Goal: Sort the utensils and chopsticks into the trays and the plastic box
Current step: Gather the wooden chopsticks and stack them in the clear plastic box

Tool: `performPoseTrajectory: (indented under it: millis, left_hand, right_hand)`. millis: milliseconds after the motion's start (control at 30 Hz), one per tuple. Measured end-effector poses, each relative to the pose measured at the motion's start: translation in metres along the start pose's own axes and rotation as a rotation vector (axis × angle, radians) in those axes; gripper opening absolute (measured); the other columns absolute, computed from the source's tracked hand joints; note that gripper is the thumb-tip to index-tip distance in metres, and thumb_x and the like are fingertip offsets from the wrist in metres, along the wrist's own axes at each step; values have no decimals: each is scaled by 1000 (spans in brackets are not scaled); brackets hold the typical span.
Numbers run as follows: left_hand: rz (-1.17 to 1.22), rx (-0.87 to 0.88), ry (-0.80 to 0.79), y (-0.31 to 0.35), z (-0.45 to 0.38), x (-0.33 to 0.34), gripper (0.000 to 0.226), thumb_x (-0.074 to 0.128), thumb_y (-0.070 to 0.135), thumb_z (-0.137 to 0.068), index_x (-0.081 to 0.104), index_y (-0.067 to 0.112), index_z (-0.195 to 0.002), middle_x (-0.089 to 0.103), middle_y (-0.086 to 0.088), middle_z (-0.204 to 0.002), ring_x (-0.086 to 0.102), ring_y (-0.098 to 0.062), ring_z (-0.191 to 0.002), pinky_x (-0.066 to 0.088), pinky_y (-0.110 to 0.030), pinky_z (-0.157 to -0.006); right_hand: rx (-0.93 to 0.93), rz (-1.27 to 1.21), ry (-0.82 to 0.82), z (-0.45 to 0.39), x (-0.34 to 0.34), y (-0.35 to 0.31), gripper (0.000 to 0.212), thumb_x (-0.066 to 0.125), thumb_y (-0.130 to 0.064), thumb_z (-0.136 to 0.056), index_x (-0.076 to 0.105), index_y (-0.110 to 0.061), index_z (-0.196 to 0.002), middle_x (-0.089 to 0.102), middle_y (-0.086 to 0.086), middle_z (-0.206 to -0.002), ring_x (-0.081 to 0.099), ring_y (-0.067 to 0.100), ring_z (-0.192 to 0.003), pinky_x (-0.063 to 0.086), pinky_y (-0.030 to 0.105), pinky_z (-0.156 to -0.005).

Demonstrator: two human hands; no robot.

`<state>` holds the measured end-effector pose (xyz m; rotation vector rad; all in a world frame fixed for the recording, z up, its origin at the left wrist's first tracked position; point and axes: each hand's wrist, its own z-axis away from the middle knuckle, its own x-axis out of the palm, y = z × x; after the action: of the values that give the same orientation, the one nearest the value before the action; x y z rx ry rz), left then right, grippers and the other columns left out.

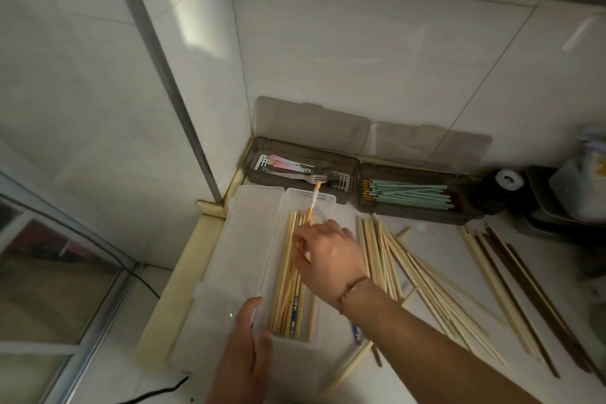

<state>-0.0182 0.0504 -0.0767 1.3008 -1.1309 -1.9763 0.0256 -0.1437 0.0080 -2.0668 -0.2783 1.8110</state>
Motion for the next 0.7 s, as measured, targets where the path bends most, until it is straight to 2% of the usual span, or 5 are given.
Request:
performPoseTrajectory:
  millis: [200,300,400,533,700]
  left_hand:
    - [-48,25,-18,4,-1,-6,48,47,22,-96,24,55,-122,40,16,-129,42,0,-113,34,-20,-92]
    - [-40,39,-23,5,0,-7,44,45,30,-96,22,54,-124,40,21,-126,44,2,-110,34,-19,-89]
    - [-39,41,-29,3,-1,-7,42,38,46,-87,22,56,-125,39,30,-119,46,9,-101,36,-18,-85]
    - [-51,52,-54,-3,-2,-6,43,35,51,-87,19,60,-125,31,41,-120,40,29,-100,31,-2,-82]
    - [-97,60,-59,-4,-3,-5,46,33,54,-89,9,73,-123,33,44,-114,38,31,-99,34,-13,-83]
  right_hand:
    - [-6,526,-350,-10,35,0,23,48,-29,-83,60,-20,-100,67,4,-96,47,32,-107,19,60,-100]
    - [44,644,-468,-15,42,-1,23,49,-34,-85,62,-22,-99,66,4,-99,42,34,-117,-5,74,-100]
    - [49,706,-525,-16,46,-1,23,52,-39,-86,63,-21,-95,65,4,-101,36,35,-123,-19,76,-93]
    - [42,690,-489,-15,47,2,25,52,-40,-87,62,-21,-100,65,4,-101,36,35,-125,-21,75,-95]
    - [77,549,-398,-11,37,8,25,50,-31,-89,58,-22,-110,64,6,-108,43,31,-122,-9,71,-106]
